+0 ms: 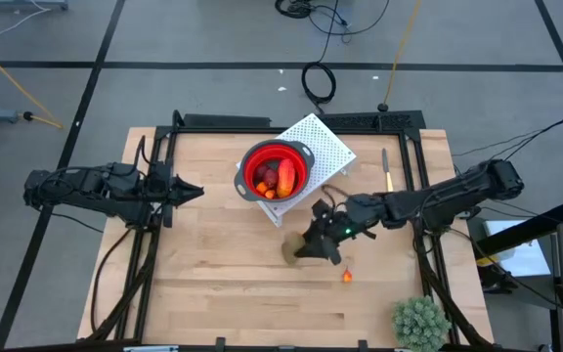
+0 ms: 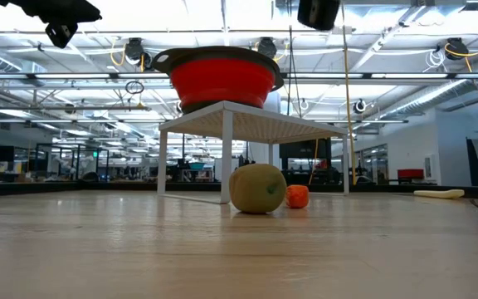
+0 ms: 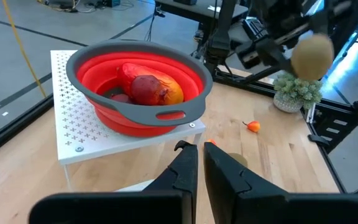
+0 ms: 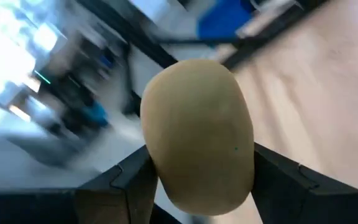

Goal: Pick & Place Fruit
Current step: Put the kiwi into the red strainer bowl on the shelf

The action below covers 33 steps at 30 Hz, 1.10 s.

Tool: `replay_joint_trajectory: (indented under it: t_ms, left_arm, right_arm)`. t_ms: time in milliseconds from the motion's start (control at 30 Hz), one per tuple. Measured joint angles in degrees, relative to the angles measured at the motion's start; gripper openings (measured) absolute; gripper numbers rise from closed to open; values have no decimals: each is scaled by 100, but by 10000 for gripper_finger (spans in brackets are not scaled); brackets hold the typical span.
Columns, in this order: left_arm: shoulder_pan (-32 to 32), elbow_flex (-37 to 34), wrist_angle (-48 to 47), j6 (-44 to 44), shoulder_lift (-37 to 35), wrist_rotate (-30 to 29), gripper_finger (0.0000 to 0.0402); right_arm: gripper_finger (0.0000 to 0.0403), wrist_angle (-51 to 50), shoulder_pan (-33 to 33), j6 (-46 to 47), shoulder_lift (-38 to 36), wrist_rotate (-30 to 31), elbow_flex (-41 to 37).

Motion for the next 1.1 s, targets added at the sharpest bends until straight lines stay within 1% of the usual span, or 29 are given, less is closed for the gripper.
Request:
replay_joint_trajectory:
  t_ms: [67,133,233,300,400,567,667,1000,1100]
  left_arm:
    - [0,0,2,5,0,0,26]
    - [1,0,0,-11,0,0,26]
    - [0,0,2,-13,0,2,26]
    - [0,0,2,-75,0,5,26]
    - [0,0,2,-134,2,9,26]
    - [0,0,4,-163,2,9,26]
    - [1,0,4,-169,2,9,26]
    - [0,0,4,-286,2,9,26]
    - [0,0,4,-284,2,9,26]
  right_arm:
    - [208,846,0,530,-2,27,-260]
    - [208,1711,4,984,-2,231,-565]
    - [208,3042,7,1371,-2,590,-1022]
    - [208,3926,6,1506,-2,762,-1318]
    - [208,5000,11,1546,-2,949,-1694]
    - [208,6216,13,1545,0,1288,-2101]
    - [208,6548,13,1548,-4,1392,-2190]
    - [208,6633,15,1647,-4,1370,-2197]
    - [208,6609,15,1395,-4,1317,-2197]
